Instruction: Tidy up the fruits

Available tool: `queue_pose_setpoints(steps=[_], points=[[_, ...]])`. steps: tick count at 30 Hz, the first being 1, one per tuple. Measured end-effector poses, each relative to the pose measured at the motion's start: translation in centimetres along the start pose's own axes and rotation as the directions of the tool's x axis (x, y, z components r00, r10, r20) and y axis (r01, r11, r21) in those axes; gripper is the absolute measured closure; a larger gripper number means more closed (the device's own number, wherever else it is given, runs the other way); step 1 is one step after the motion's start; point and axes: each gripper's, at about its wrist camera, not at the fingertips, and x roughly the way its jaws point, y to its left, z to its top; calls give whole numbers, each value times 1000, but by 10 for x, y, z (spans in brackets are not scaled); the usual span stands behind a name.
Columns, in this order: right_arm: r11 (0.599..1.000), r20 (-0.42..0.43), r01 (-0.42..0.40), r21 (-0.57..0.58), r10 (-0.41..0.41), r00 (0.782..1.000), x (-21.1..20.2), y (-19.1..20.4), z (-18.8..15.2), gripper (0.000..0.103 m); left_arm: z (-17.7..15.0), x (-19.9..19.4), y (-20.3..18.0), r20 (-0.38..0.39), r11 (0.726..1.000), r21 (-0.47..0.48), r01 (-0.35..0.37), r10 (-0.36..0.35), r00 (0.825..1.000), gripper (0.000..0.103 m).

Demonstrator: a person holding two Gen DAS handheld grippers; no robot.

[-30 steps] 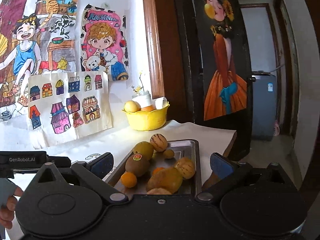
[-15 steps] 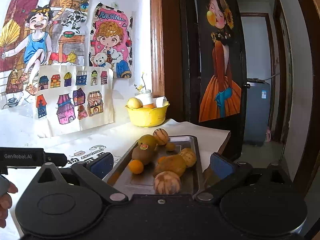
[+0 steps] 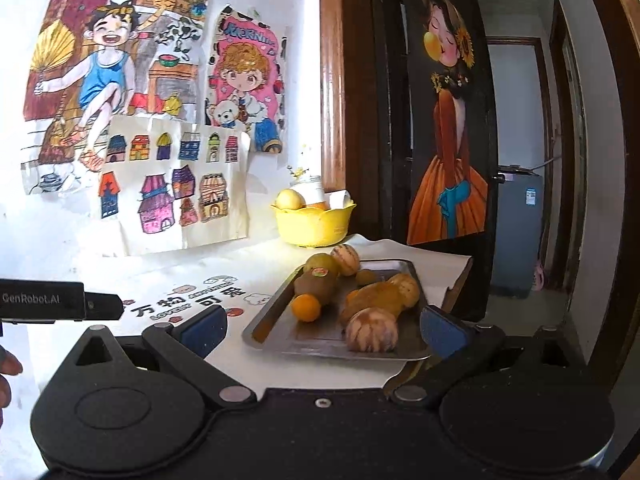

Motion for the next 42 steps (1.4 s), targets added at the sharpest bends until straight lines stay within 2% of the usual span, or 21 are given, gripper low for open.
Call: queue_pose_setpoints(steps=[8, 12, 19, 29, 42], points=[[1000, 58, -1, -20, 2, 998, -10, 12, -10, 1, -9, -13, 16, 32, 999, 17, -48, 48, 998, 0], [1000, 72, -6, 11, 5, 997, -14, 13, -19, 1, -14, -14, 22, 39, 998, 33, -50, 49, 998, 0], [1000, 103, -10, -18, 12, 995, -17, 22, -28, 1, -22, -17, 30, 35, 997, 58, -42, 40, 999, 0], [1000, 64, -2, -25, 4, 998, -4, 26, -36, 1, -25, -18, 40, 60, 994, 75, -78, 73, 995, 0], [996, 59, -43, -75, 48, 997, -2, 36, -47, 1, -33, -14, 43, 47, 994, 89, -57, 53, 998, 0]])
